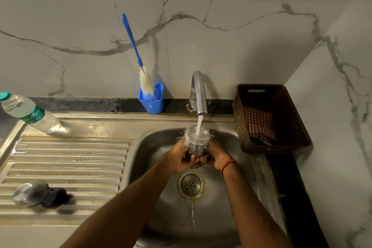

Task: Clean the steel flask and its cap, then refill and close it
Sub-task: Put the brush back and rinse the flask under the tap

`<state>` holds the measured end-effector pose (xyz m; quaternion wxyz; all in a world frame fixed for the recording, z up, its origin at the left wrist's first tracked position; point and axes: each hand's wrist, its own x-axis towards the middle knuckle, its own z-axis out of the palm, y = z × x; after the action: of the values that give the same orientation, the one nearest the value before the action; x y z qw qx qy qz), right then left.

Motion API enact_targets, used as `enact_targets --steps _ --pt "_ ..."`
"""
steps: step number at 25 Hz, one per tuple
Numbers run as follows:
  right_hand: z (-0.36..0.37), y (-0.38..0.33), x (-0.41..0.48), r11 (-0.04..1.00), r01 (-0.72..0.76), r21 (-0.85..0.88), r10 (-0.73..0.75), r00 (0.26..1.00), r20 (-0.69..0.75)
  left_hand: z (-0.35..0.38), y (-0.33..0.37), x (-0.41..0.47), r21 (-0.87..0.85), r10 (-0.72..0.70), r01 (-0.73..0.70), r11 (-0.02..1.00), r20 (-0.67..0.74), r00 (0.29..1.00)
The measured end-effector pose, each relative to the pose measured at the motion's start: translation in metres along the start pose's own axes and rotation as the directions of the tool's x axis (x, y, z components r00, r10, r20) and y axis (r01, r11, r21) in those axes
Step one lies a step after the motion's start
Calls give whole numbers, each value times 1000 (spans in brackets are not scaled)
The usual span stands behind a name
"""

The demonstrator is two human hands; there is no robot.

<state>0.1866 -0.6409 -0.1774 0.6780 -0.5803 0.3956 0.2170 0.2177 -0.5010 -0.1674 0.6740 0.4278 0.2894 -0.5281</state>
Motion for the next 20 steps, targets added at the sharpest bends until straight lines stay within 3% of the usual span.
enact_targets --steps 7,15,20 --pt "-1 4 1 999 -39 29 37 998 53 1 0 -8 63 40 -35 997 -80 996" --pt "-5 15 -24 993 70 94 -83 986 142 5 -10 -35 61 111 -104 993 -130 985" --pt "-2 12 -36 987 126 104 -139 982 127 5 -13 -53 90 154 -141 986 -152 976"
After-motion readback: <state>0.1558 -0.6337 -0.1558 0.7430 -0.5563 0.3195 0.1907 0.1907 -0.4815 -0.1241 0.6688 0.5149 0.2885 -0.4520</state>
